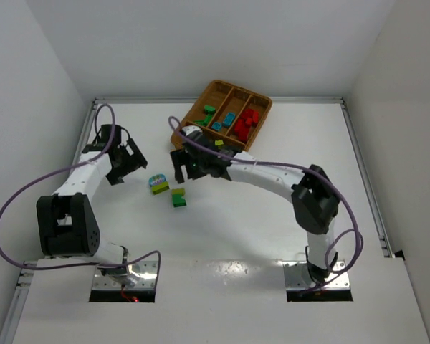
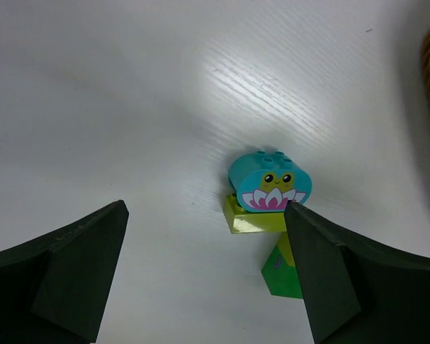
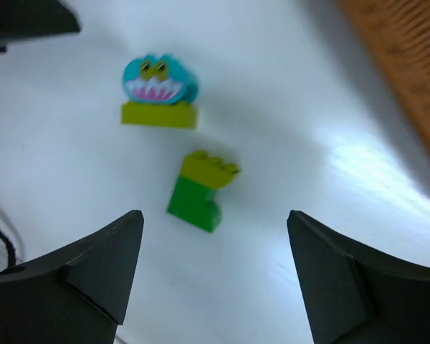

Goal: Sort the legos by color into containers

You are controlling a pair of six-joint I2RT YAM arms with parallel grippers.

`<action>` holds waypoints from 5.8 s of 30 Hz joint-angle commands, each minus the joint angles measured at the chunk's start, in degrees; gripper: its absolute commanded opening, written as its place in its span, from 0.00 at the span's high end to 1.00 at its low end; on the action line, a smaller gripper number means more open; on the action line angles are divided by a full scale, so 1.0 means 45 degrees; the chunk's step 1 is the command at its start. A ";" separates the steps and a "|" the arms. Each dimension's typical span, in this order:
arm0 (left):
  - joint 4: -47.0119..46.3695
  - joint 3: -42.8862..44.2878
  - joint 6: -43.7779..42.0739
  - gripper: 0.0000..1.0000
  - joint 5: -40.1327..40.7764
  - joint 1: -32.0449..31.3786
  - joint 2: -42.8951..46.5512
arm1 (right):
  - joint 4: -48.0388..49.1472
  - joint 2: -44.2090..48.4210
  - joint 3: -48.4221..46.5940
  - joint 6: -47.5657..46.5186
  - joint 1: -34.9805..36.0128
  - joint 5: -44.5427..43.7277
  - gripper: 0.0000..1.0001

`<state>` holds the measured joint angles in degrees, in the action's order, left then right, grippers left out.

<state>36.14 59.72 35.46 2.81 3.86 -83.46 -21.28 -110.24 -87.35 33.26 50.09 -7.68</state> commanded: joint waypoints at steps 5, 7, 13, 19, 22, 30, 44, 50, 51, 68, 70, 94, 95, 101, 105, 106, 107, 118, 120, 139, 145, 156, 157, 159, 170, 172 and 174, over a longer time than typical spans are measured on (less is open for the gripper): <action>-0.0219 -0.0478 0.0869 0.03 0.0059 0.1035 0.1143 | -0.0682 -0.1850 -0.1194 0.2335 0.1212 0.0458 0.14; -0.0219 -0.0479 0.0869 0.03 -0.0077 0.1192 0.1319 | -0.0682 -0.2201 -0.1331 0.2549 0.1388 0.0321 0.14; -0.0219 -0.0713 0.0615 0.03 -0.0331 0.1467 0.1437 | -0.0838 -0.3216 -0.1839 0.2669 0.1643 -0.0265 0.20; -0.0335 -0.0831 0.0615 0.03 -0.0448 0.1584 0.1672 | -0.0524 -0.3842 -0.2501 0.2669 0.1643 -0.0499 0.28; -0.0336 -0.0831 0.0498 0.03 -0.0585 0.1584 0.1672 | -0.0954 -0.4389 -0.3146 0.2553 0.1761 -0.0948 0.36; -0.0336 -0.0715 0.0381 0.03 -0.0935 0.1584 0.1672 | -0.1346 -0.4197 -0.2680 0.2434 0.1645 -0.1301 0.61; -0.0471 0.0185 -0.1864 0.03 -0.6586 -0.0737 0.0991 | 0.2967 0.2891 0.5128 -0.0846 0.0747 0.1940 0.80; -0.1738 -0.0223 -0.2121 0.01 -1.2026 -0.1872 -0.0416 | 0.2971 0.4458 0.5681 -0.1081 0.0121 0.1942 0.80; -0.2322 -0.0341 -0.1984 0.00 -1.2436 -0.2105 -0.0418 | 0.2971 0.4612 0.5681 -0.1081 0.0120 0.1942 0.80; -0.3383 -0.0243 -0.1260 0.10 -1.3144 -0.4880 -0.2469 | 0.2736 0.4614 0.5681 -0.1199 -0.0230 0.1942 0.81; -0.3383 -0.0361 -0.1396 0.13 -1.3414 -0.4881 -0.2606 | 0.2736 0.4749 0.5797 -0.1199 -0.0232 0.1942 0.81; -0.5295 -0.0147 0.0555 1.00 -1.3302 -0.3379 -0.2979 | 0.3516 0.4731 0.6638 -0.0847 -0.1560 0.2176 0.83; -0.5297 0.0046 0.0828 1.00 -1.2855 -0.3261 -0.2822 | 0.3633 0.4731 0.6754 -0.0731 -0.1560 0.2176 0.83; -0.5629 0.1099 0.1786 1.00 -1.1116 -0.2928 -0.2896 | 0.3635 0.4497 0.6638 -0.0593 -0.1560 0.2041 0.83; -0.5629 0.2097 0.1787 1.00 -1.0741 -0.2928 -0.3814 | 0.3635 0.4497 0.6638 -0.0476 -0.1560 0.1573 0.83; -0.5629 0.2350 0.1787 1.00 -1.0509 -0.2928 -0.4029 | 0.3519 0.4497 0.6638 -0.0476 -0.1560 0.1165 0.83; -0.5629 0.2952 0.1903 1.00 -1.0314 -0.2928 -0.4244 | 0.3285 0.4381 0.6638 -0.0360 -0.1560 0.0948 0.83; -0.2429 1.0162 0.1300 0.81 -0.5978 -0.4000 -0.9029 | 0.2170 0.4555 0.6638 0.0071 -0.1969 -0.0265 0.84; -0.2035 1.0555 0.1047 0.40 -0.5723 -0.4139 -0.9188 | 0.2170 0.4555 0.6638 0.0187 -0.1970 -0.0265 0.84; -0.1975 0.3217 -0.1025 0.20 -0.6308 -0.4627 -0.2553 | 0.0221 0.2038 0.4923 0.3019 -0.2439 -0.0086 0.74; -0.2153 0.1787 -0.1141 0.20 -0.6054 -0.4491 -0.1863 | 0.0140 0.0884 0.4431 0.3294 -0.2186 0.0067 0.50; -0.1644 0.1142 -0.1395 0.13 -0.5390 -0.4236 -0.1434 | 0.0217 0.1331 0.5056 0.2708 -0.2068 0.0145 0.33; -0.1644 0.1142 -0.1396 0.13 -0.5390 -0.4120 -0.1434 | 0.0217 0.1333 0.5056 0.2708 -0.2068 0.0145 0.33; -0.1644 0.1142 -0.1396 0.13 -0.5390 -0.4119 -0.1434 | -0.0114 0.1021 0.4803 0.2922 -0.2068 -0.0011 0.37; -0.1762 0.1142 -0.1396 0.13 -0.5526 -0.4119 -0.1668 | -0.0975 0.0456 0.3593 0.4817 -0.1618 -0.1437 0.61; -0.1762 0.1142 -0.1512 0.13 -0.5642 -0.4119 -0.1668 | -0.1326 0.0104 0.3145 0.4817 -0.1618 -0.1554 0.61; -0.1762 0.1142 -0.1513 0.13 -0.5644 -0.4003 -0.1668 | -0.1308 -0.0170 0.3142 0.4817 -0.1618 -0.1554 0.61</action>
<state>29.04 64.99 29.63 -21.85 -15.14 -92.36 -26.22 -109.32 -70.74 53.15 42.59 -12.38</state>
